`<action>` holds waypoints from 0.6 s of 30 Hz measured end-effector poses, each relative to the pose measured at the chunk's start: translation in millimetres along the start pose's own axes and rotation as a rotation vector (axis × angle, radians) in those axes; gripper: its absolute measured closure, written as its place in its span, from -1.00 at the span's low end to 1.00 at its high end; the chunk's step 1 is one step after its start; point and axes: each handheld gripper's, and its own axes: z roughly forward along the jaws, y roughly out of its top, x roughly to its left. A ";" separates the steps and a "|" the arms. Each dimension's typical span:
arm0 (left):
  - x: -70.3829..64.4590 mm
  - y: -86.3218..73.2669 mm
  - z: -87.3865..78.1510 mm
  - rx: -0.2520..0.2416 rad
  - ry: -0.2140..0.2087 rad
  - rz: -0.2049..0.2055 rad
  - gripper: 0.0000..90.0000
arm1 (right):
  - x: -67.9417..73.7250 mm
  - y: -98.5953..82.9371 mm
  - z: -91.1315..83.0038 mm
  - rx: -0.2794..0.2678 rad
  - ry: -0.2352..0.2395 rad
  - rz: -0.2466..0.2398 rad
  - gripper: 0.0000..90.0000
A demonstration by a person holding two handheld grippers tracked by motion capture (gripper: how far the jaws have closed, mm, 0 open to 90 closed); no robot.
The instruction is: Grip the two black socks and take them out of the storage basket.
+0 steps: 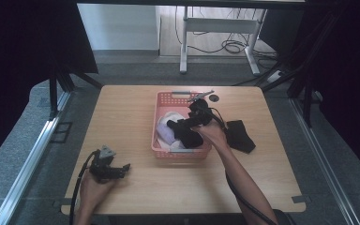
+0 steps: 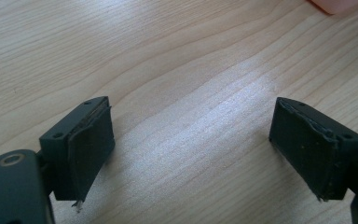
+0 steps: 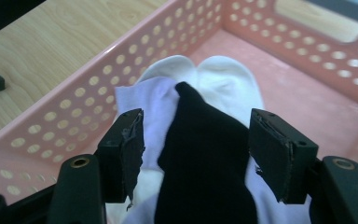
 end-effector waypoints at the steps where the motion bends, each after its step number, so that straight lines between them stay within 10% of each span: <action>1: 0.0 0.0 0.0 0.000 0.000 0.000 -0.70 | 3.9 0.9 7.9 0.012 0.006 -0.010 -0.19; 18: 0.1 0.0 -0.1 0.001 0.001 0.001 -0.70 | 10.1 -1.9 67.9 0.164 -0.040 -0.042 0.02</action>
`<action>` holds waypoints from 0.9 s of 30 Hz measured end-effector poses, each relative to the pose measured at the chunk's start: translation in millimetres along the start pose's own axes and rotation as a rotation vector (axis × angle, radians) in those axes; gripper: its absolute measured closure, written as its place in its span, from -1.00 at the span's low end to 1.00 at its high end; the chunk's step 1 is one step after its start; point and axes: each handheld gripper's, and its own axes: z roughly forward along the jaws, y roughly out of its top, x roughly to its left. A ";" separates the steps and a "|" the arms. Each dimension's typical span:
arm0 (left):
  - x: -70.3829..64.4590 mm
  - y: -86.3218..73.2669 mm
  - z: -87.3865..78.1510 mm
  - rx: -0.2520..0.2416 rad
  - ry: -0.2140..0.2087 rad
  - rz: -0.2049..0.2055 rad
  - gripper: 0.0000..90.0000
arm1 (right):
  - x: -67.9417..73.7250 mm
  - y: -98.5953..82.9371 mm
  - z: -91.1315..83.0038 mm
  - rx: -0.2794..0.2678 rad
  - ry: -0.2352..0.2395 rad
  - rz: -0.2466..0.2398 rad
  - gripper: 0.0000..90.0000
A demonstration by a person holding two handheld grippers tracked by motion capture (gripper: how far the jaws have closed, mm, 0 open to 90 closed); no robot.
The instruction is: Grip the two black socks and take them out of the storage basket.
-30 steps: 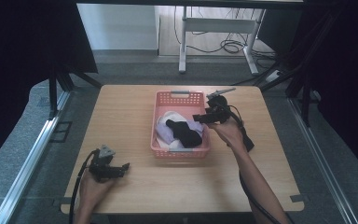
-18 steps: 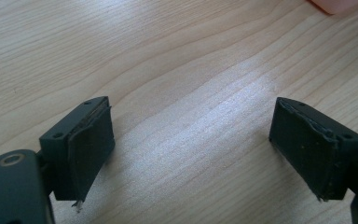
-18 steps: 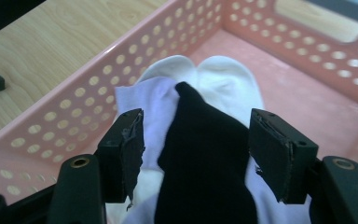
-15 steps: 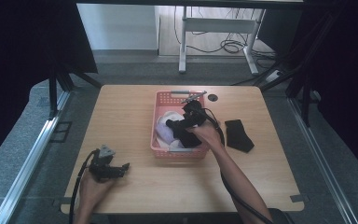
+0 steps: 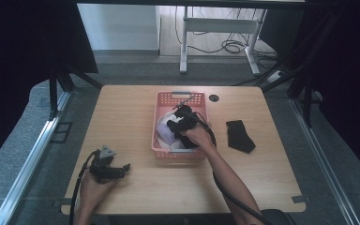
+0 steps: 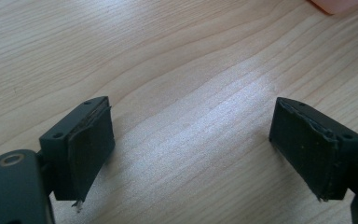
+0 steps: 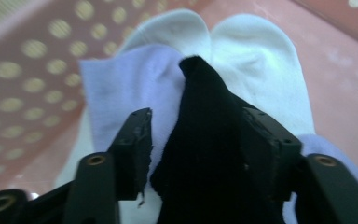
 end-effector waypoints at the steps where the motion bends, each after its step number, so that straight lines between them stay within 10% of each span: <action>1: 0.0 0.0 0.0 0.000 0.000 0.000 -0.70 | 0.7 0.2 2.0 0.012 -0.019 -0.006 0.08; 9: 0.1 0.0 0.0 0.001 0.001 0.001 -0.70 | 5.4 -1.9 0.0 0.037 -0.031 -0.045 0.77; 27: -0.5 -0.1 0.5 -0.007 -0.001 -0.008 -0.70 | 2.9 15.5 -71.3 -0.134 0.022 -0.032 0.79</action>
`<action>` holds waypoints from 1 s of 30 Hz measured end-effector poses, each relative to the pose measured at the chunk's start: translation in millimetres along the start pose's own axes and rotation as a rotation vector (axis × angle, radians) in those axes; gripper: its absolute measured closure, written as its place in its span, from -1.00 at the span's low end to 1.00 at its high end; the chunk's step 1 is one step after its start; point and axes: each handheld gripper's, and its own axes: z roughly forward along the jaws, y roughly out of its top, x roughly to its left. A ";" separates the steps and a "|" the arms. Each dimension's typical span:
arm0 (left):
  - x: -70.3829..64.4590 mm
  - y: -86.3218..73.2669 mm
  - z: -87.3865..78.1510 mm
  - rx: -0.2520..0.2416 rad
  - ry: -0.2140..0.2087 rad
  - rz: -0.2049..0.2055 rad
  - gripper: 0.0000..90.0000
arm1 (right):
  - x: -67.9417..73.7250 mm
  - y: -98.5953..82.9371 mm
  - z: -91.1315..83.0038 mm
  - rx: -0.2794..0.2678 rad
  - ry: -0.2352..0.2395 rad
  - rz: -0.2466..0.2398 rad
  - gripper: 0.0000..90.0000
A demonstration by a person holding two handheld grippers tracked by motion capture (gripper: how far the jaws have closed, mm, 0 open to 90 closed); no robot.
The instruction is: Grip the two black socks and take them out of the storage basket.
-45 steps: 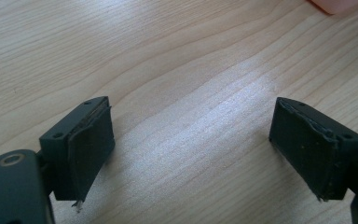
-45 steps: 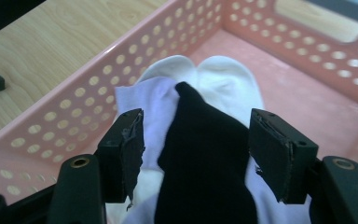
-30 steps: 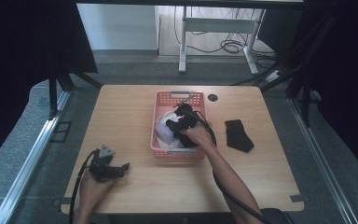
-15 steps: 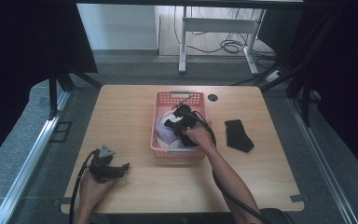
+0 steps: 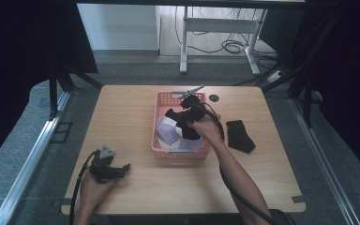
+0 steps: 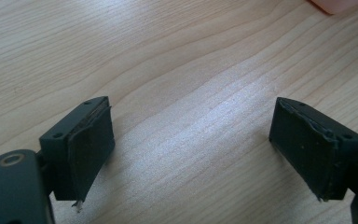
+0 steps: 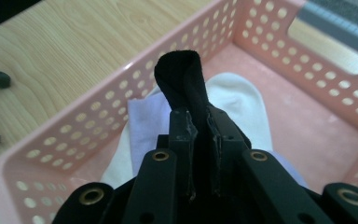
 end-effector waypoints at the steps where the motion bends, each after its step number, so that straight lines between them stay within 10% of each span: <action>1: 0.0 0.0 0.0 0.000 0.000 0.000 -0.70 | 0.0 1.3 -3.8 -0.007 -0.001 -0.002 0.79; 30: -0.2 0.0 0.1 -0.001 0.002 -0.003 -0.70 | -39.3 -7.7 -90.8 -0.132 -0.099 0.077 0.79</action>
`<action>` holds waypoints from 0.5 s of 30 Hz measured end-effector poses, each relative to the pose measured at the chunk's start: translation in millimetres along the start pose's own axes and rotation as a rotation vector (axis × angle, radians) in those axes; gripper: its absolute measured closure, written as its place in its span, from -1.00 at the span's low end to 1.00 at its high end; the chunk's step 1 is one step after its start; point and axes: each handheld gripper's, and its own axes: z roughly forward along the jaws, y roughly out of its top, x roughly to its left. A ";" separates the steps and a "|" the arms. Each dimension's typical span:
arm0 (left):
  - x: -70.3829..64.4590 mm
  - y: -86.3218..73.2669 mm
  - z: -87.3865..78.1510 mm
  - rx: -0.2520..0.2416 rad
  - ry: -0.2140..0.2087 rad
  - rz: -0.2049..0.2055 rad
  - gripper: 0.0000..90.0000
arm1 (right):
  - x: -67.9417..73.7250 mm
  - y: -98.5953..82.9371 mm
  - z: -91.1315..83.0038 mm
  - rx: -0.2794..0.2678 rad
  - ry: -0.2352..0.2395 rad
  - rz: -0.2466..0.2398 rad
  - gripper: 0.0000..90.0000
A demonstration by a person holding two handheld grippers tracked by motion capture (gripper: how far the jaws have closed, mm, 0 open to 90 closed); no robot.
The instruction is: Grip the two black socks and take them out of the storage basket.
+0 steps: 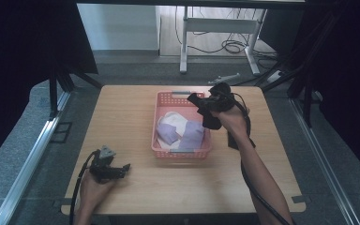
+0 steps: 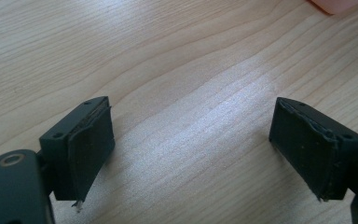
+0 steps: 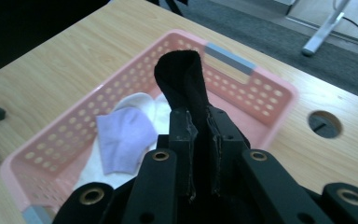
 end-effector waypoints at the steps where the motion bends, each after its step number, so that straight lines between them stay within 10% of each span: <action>1: 0.2 0.0 -0.2 0.002 -0.001 0.003 -0.70 | -3.3 -1.8 -2.6 -0.003 -0.007 0.008 0.79; 15: 0.1 0.0 -0.2 0.002 -0.002 0.003 -0.70 | -46.6 -26.2 -37.9 -0.015 -0.110 0.090 0.79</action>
